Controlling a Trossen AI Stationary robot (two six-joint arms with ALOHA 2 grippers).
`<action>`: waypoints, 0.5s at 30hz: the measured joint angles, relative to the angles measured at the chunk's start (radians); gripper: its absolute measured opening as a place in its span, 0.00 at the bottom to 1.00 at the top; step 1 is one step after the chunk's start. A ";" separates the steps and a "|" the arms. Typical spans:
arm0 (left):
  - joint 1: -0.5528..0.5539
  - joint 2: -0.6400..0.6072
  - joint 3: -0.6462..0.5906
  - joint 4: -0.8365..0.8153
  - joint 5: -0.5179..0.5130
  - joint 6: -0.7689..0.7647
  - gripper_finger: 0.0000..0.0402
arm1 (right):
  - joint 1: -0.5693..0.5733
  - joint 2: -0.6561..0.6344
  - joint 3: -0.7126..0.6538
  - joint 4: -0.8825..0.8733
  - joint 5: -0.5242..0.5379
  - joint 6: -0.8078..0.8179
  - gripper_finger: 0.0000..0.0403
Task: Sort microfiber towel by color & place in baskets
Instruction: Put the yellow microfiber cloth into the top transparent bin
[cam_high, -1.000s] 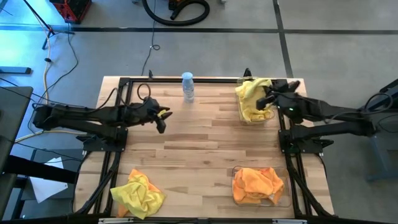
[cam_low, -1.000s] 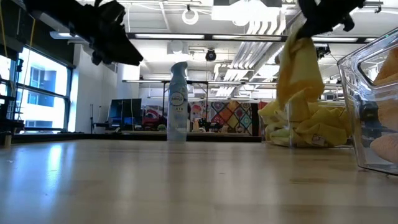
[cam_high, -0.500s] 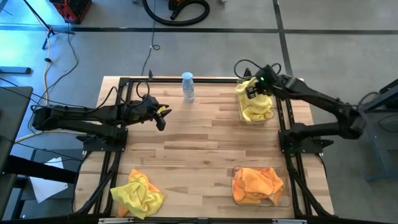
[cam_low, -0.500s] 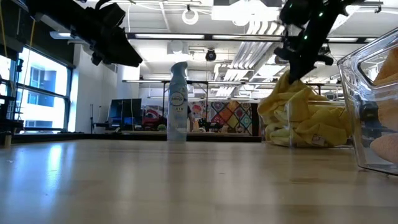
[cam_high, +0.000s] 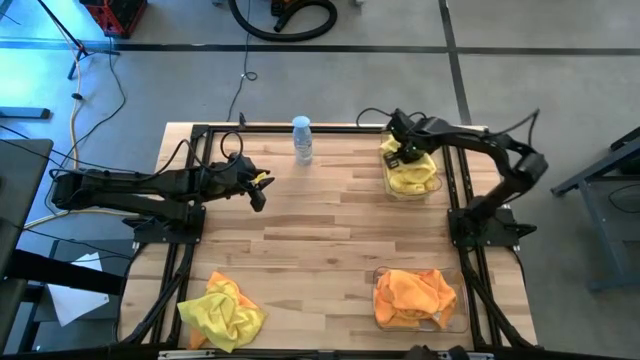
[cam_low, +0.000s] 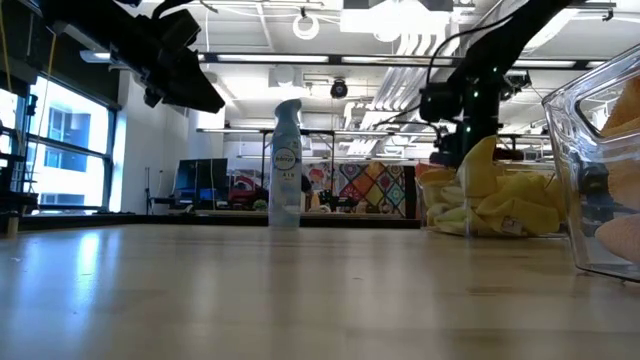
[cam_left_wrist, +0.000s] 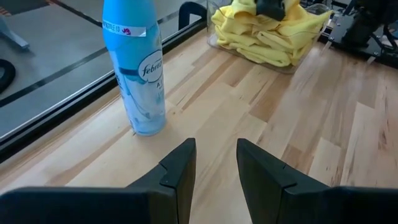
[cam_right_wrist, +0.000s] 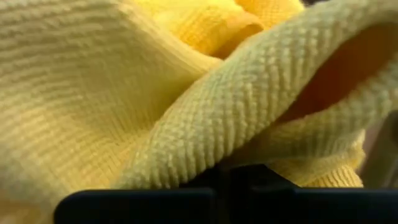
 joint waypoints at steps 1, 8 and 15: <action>0.000 0.000 0.000 -0.001 0.000 0.000 0.26 | 0.000 0.016 0.001 0.006 0.001 0.000 0.00; 0.000 0.000 0.000 -0.013 0.000 -0.003 0.26 | -0.016 0.071 0.002 0.025 -0.008 -0.005 0.00; 0.000 0.000 0.000 -0.014 0.000 -0.009 0.26 | -0.026 -0.011 -0.005 0.022 -0.002 -0.033 0.06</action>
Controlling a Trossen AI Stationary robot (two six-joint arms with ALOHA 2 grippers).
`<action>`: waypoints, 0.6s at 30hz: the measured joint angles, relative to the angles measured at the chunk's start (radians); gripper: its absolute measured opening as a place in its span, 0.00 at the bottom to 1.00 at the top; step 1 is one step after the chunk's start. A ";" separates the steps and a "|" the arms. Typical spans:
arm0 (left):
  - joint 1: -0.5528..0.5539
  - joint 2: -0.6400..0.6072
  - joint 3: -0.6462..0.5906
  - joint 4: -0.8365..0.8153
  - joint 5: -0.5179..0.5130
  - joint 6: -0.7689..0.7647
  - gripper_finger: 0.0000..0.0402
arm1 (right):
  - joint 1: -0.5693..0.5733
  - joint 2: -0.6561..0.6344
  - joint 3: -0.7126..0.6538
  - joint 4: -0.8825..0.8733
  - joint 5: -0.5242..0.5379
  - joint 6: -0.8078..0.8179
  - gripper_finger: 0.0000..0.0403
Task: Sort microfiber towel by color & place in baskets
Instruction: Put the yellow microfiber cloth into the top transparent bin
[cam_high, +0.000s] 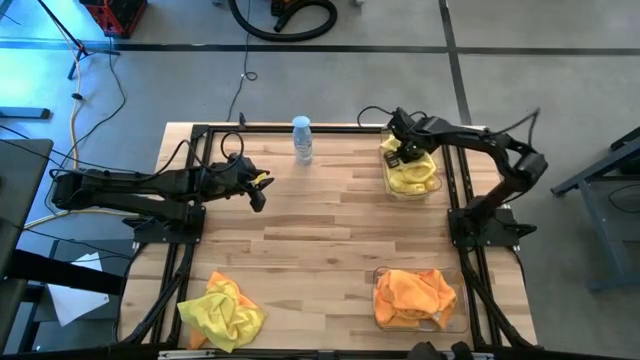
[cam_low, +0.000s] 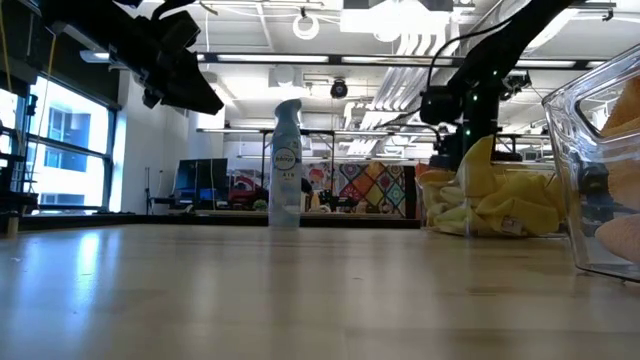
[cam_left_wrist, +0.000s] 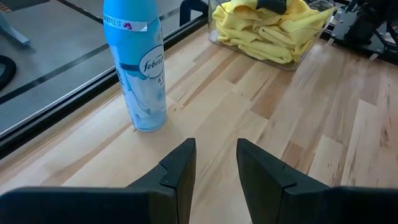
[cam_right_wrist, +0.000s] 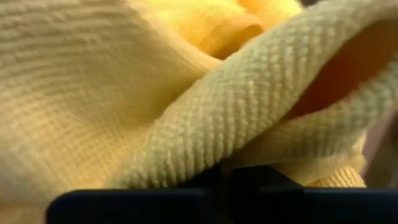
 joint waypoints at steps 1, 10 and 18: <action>0.000 0.000 0.000 0.000 0.000 0.000 0.26 | 0.000 -0.023 -0.001 -0.001 0.000 -0.001 0.08; 0.000 0.000 0.000 0.000 0.000 -0.002 0.26 | 0.000 -0.227 -0.001 -0.022 0.004 0.007 0.32; 0.000 0.000 0.000 0.000 0.000 -0.003 0.26 | 0.007 -0.376 -0.001 -0.021 0.009 0.102 0.39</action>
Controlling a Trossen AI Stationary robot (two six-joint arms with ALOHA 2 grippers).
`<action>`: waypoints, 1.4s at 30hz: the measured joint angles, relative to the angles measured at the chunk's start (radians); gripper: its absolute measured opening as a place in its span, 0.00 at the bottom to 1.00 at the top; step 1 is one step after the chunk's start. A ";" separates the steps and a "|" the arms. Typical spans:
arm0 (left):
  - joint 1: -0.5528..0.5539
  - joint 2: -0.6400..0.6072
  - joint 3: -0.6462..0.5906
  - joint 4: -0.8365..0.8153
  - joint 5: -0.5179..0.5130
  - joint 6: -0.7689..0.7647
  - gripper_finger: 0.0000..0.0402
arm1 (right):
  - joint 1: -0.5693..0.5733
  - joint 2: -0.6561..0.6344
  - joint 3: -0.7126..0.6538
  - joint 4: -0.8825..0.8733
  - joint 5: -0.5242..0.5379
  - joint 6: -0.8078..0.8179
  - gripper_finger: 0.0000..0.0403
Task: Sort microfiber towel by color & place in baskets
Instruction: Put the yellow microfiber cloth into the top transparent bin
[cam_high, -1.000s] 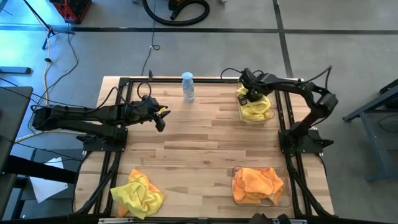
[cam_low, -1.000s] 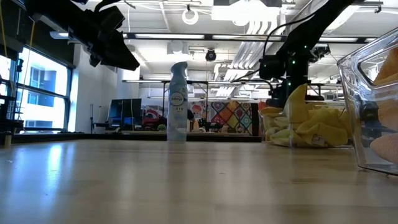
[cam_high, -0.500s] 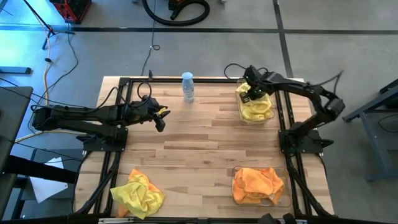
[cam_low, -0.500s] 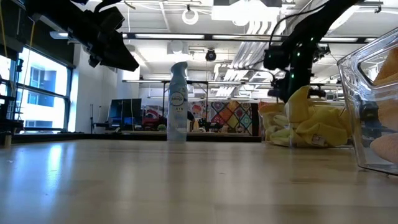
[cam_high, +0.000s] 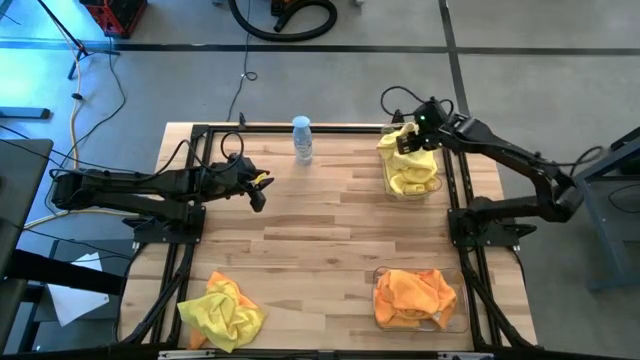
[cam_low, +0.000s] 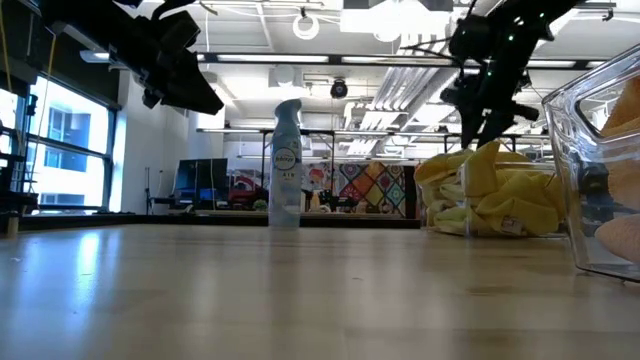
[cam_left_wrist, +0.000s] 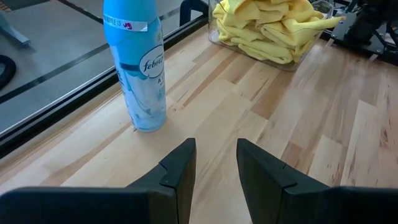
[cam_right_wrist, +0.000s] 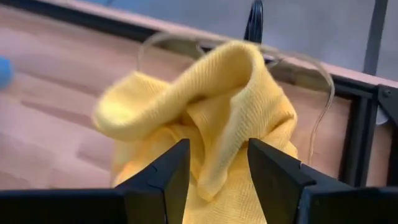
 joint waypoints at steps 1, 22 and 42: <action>0.000 0.000 0.000 0.000 0.000 0.000 0.26 | 0.005 -0.009 0.000 0.012 0.002 0.006 0.39; 0.000 0.000 0.000 0.000 0.000 -0.007 0.26 | -0.016 0.419 0.004 0.190 0.046 -0.017 0.39; 0.000 0.000 0.000 -0.001 0.000 -0.010 0.26 | -0.027 0.140 0.024 0.048 0.042 -0.030 0.39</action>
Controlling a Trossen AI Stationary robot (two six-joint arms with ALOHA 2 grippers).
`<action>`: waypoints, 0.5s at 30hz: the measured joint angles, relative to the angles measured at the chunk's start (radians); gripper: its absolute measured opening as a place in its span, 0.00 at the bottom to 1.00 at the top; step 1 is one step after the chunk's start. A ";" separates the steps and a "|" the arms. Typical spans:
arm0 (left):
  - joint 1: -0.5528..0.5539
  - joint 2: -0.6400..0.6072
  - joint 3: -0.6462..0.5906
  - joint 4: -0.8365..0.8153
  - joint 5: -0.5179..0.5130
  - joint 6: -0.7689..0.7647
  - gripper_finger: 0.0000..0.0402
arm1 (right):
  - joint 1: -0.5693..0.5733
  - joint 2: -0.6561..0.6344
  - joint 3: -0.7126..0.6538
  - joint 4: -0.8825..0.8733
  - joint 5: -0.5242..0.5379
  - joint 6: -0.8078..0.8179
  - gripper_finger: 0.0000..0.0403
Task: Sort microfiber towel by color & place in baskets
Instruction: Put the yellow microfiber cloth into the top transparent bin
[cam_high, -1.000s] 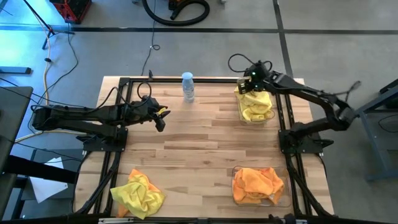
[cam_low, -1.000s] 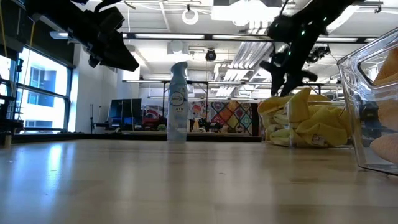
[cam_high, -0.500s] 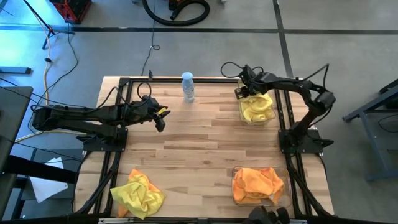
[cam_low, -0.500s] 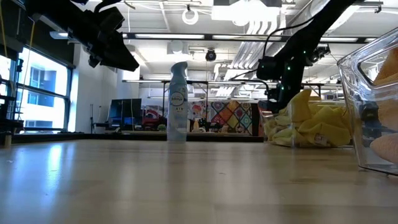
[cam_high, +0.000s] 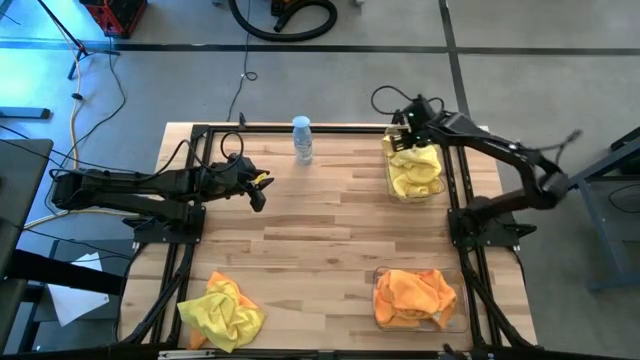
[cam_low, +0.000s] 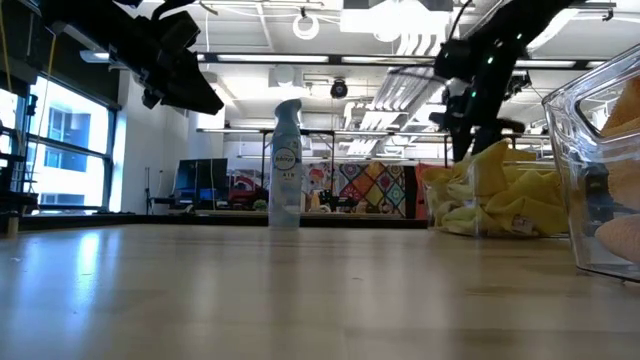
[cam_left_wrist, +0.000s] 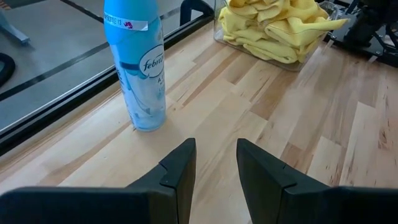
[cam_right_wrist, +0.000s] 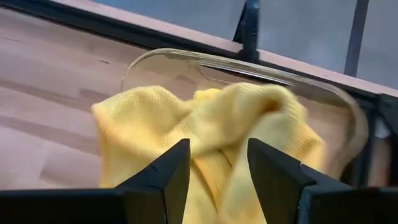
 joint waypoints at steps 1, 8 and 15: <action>0.000 0.000 0.000 0.000 0.000 -0.003 0.26 | 0.000 -0.030 0.000 -0.021 -0.001 0.009 0.39; 0.000 0.000 0.000 0.000 0.000 -0.006 0.26 | 0.018 -0.182 -0.011 -0.253 -0.054 0.138 0.39; 0.000 0.000 0.000 0.000 0.000 -0.007 0.26 | 0.064 -0.168 -0.174 -0.130 -0.059 0.179 0.39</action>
